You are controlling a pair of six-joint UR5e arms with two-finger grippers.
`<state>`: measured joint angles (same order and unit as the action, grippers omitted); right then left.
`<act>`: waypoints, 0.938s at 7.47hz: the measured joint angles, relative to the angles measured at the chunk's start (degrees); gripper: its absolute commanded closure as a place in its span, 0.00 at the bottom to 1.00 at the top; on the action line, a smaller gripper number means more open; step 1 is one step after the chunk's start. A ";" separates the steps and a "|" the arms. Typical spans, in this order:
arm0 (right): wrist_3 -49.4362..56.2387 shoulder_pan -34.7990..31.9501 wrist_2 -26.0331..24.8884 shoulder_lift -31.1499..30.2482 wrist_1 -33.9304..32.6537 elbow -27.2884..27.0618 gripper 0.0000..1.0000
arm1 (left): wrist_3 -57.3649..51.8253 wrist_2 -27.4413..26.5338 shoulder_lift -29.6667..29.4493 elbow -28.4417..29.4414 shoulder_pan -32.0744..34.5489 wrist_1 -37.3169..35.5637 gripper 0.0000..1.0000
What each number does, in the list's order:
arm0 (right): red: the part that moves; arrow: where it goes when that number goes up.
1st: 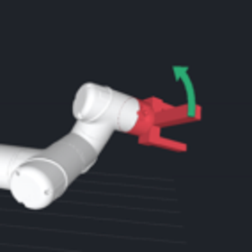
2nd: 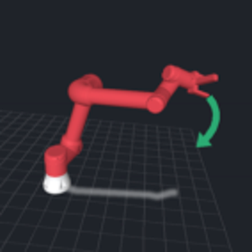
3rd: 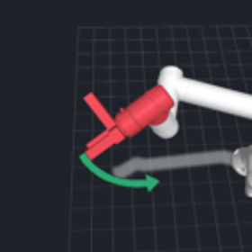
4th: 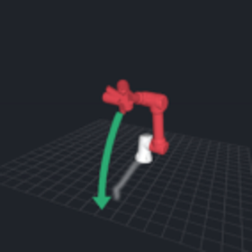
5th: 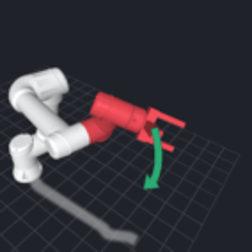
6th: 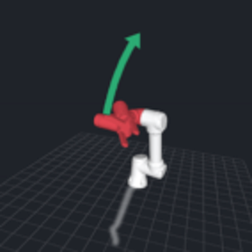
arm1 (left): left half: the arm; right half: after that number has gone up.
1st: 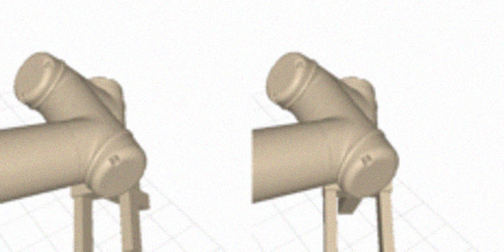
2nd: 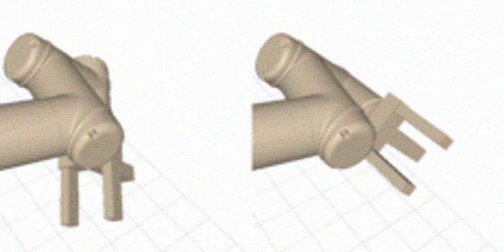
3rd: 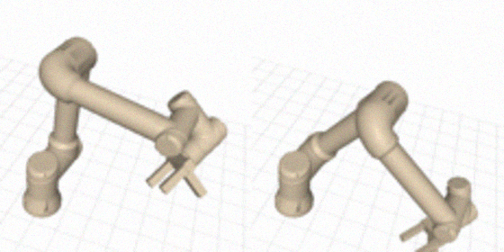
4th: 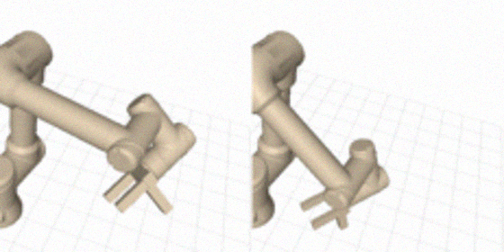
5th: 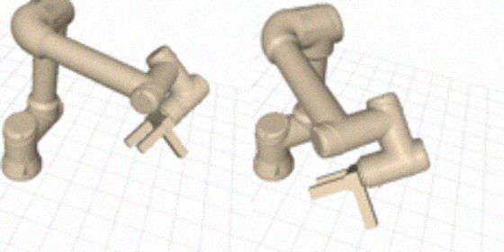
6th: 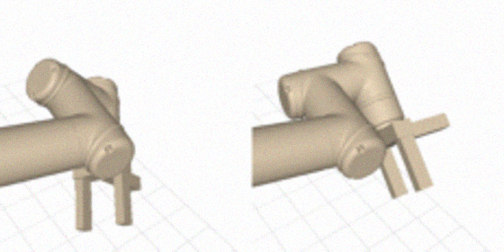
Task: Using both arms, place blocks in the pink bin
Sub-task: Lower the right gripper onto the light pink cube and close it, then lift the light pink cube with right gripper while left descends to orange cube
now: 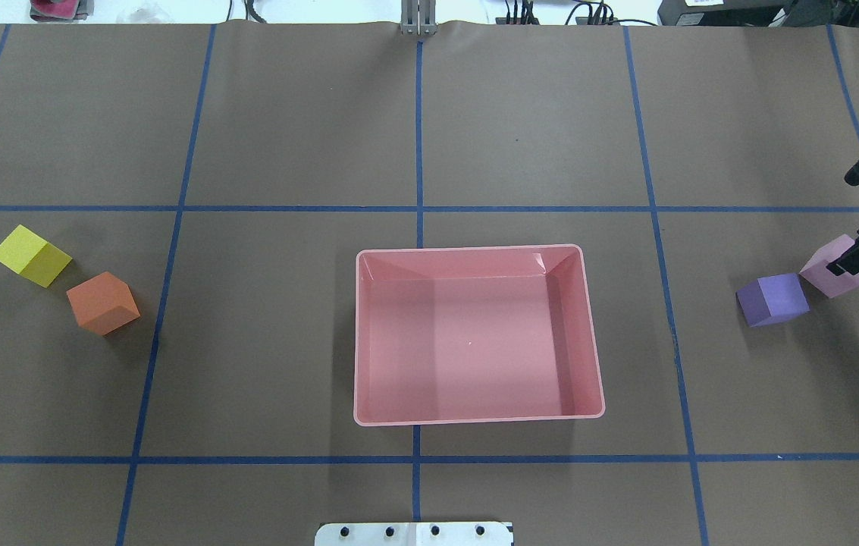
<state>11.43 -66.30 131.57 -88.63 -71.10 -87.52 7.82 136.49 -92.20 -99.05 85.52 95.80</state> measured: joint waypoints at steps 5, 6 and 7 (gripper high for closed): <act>-0.93 0.83 0.38 0.56 0.00 1.60 1.00 | 0.00 0.01 0.00 -0.15 0.00 0.00 0.00; -1.05 0.83 0.67 0.56 0.00 1.50 1.00 | 0.00 0.00 0.00 -0.15 0.00 0.00 0.00; -1.11 0.35 1.62 0.56 0.00 1.13 1.00 | 0.02 0.00 0.00 -0.15 0.00 0.00 0.00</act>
<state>10.32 -65.95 133.19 -88.07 -71.10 -86.40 7.84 136.50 -92.20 -99.20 85.52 95.80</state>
